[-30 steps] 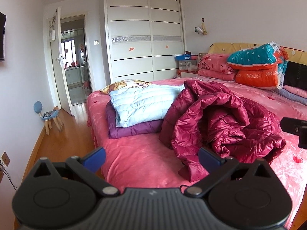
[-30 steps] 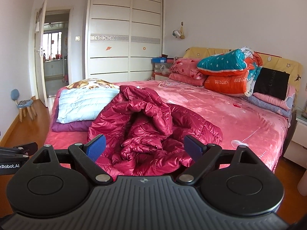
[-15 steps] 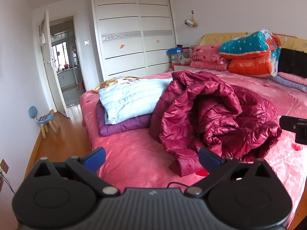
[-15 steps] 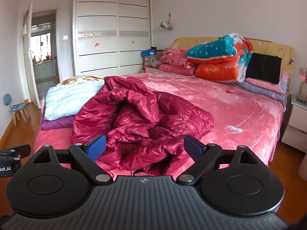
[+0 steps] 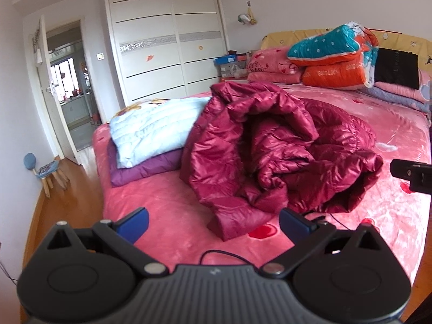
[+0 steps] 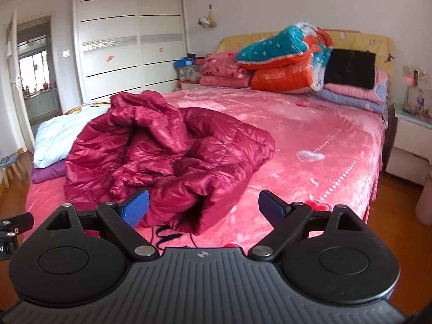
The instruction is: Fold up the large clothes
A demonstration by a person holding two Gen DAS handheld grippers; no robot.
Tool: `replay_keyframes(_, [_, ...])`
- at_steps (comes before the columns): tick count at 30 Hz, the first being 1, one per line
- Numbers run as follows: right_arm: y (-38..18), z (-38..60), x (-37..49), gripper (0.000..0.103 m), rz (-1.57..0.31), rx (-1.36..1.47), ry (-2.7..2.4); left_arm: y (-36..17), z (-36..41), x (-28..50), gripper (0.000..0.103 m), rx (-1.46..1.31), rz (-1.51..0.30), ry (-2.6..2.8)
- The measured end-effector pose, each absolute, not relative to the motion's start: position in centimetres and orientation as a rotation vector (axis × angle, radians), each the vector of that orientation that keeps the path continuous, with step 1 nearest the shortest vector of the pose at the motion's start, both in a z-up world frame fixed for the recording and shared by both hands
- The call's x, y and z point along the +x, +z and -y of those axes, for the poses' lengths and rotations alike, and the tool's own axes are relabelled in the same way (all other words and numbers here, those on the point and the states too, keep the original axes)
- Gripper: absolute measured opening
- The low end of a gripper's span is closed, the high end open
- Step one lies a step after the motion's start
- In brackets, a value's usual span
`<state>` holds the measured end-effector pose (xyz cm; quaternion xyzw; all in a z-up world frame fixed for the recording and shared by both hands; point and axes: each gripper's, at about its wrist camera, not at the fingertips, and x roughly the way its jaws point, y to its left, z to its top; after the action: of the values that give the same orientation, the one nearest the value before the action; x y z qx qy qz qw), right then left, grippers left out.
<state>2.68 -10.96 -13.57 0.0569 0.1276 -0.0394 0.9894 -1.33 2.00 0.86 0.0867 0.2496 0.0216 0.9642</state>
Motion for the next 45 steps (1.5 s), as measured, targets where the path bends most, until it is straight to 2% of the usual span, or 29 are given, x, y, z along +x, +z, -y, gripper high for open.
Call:
replay_keyframes(11, [-15.8, 12.8, 4.9, 0.103, -0.342, 0.16, -0.121, -2.6, 0.4, 0.6, 0.102, 0.148, -0.482, -0.058])
replay_keyframes(18, [-17.9, 13.8, 7.2, 0.103, -0.307, 0.037, -0.117, -4.5, 0.3, 2.9, 0.102, 0.097, -0.483, -0.063])
replay_keyframes(26, [-18.8, 14.7, 10.7, 0.103, -0.324, 0.089, -0.051, -6.2, 0.6, 5.6, 0.102, 0.098, -0.487, -0.057])
replay_keyframes(39, [-20.0, 14.9, 15.9, 0.103, -0.318, 0.146, -0.022, -6.5, -5.7, 12.4, 0.102, -0.072, -0.445, 0.124])
replay_keyframes(45, [-20.0, 15.4, 17.7, 0.103, -0.312, 0.152, -0.04, -7.5, -6.5, 17.0, 0.095, -0.085, -0.467, 0.155])
